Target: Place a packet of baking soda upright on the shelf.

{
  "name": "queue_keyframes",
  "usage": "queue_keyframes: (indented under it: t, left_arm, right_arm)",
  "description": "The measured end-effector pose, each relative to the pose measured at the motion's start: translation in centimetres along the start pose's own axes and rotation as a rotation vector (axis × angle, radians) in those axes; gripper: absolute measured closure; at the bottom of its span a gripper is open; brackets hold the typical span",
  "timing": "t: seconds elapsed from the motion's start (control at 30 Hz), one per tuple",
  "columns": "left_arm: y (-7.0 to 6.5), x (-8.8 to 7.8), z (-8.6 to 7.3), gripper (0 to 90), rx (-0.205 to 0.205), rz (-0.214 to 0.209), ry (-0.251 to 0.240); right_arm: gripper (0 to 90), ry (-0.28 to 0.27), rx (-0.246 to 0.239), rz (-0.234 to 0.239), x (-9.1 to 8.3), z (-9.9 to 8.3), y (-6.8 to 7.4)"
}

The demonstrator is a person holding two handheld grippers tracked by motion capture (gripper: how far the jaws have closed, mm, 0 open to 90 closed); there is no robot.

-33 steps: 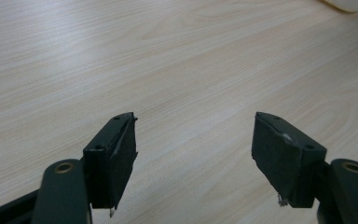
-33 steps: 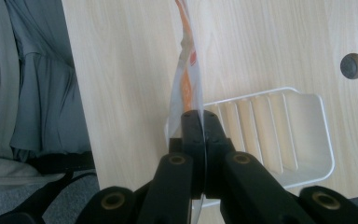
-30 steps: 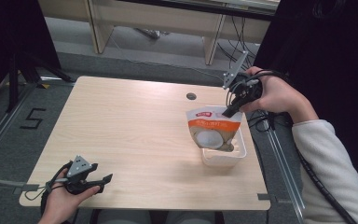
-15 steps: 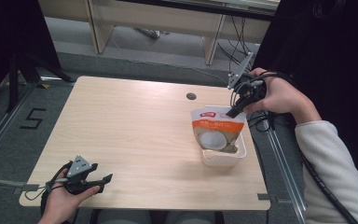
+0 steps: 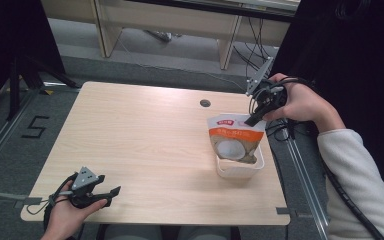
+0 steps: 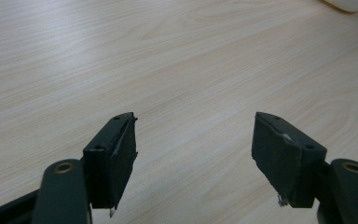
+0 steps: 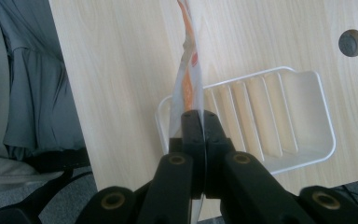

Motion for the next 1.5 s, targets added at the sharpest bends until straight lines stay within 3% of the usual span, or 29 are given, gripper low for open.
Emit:
queue_keyframes:
  t: [0.33, 0.83, 1.5]
  left_arm:
    - [0.0, 0.0, 0.0, 30.0, 0.005, 0.002, 0.001]
    - [0.0, 0.0, 0.0, 30.0, 0.006, 0.001, 0.001]
    - [0.0, 0.0, 0.0, 30.1, 0.002, -0.003, -0.002]
  right_arm:
    - [90.0, 0.014, 0.004, -0.007, 0.0, -0.4, -0.2]
    - [90.0, 0.063, -0.016, -0.017, 1.3, -0.7, -0.9]
    - [90.0, 0.091, -0.071, -0.047, 2.0, -0.8, -1.6]
Point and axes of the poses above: each handheld gripper's, and its own axes: x roughly forward along the jaws, z roughly out of its top, y roughly to its left, the point moved 2 cm from there along x, roughly forward along the jaws, and after that the axes turned 6 degrees about y, right-handed, at the moved point
